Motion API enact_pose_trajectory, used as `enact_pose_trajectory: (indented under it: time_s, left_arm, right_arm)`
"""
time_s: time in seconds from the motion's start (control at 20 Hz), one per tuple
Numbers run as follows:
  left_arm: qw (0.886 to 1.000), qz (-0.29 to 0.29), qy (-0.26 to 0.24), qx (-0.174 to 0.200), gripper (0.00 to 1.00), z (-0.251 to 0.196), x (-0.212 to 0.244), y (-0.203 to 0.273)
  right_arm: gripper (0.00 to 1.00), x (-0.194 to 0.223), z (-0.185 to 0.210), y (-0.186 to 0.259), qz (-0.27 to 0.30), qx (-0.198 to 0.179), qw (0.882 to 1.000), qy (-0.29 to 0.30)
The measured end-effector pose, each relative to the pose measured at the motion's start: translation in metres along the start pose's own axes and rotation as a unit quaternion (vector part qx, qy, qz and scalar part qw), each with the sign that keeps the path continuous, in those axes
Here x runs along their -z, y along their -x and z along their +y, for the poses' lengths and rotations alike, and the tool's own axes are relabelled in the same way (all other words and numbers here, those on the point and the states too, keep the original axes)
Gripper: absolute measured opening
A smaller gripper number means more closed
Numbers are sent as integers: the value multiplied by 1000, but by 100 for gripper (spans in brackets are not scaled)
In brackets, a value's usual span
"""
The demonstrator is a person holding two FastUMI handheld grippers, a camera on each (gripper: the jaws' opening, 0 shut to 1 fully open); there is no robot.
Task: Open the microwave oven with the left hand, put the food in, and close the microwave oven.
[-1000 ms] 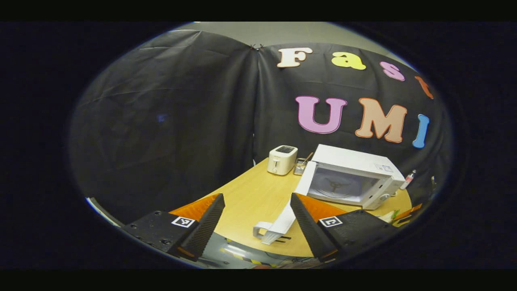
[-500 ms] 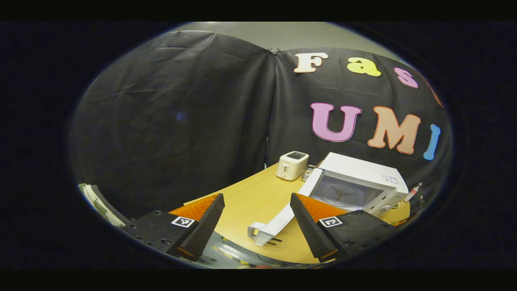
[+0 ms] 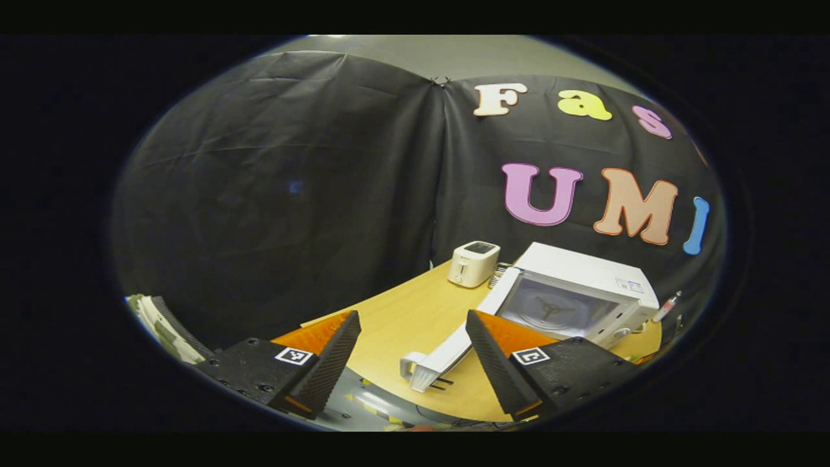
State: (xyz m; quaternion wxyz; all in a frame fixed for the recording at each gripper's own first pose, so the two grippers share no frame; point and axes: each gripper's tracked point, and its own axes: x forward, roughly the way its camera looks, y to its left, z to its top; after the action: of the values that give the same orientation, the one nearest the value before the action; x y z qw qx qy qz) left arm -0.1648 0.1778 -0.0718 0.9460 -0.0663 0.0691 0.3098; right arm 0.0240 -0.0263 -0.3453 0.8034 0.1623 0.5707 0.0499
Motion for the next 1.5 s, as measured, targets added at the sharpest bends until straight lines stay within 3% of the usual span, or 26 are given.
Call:
enact_pose_trajectory:
  time_s: [0.4,0.75,1.1,1.25,1.45,1.5]
  left_arm:
    - [999,4,-16,30,96,-3,-3,-19]
    - [992,30,-57,104,95,1,2,-64]
    - [980,34,-78,177,95,1,3,-101]
    - [972,47,-88,213,96,-5,13,-110]
    - [969,62,-77,227,96,0,26,-123]
    - [969,67,-73,227,96,3,29,-126]
  right_arm:
    - [41,14,2,40,-34,2,999,-3]
    - [41,35,31,66,-99,10,993,-66]
    - [41,76,78,58,-143,18,982,-124]
    - [41,91,105,49,-149,7,979,-136]
    - [41,98,151,34,-162,-23,979,-119]
    - [34,98,164,30,-162,-35,980,-114]
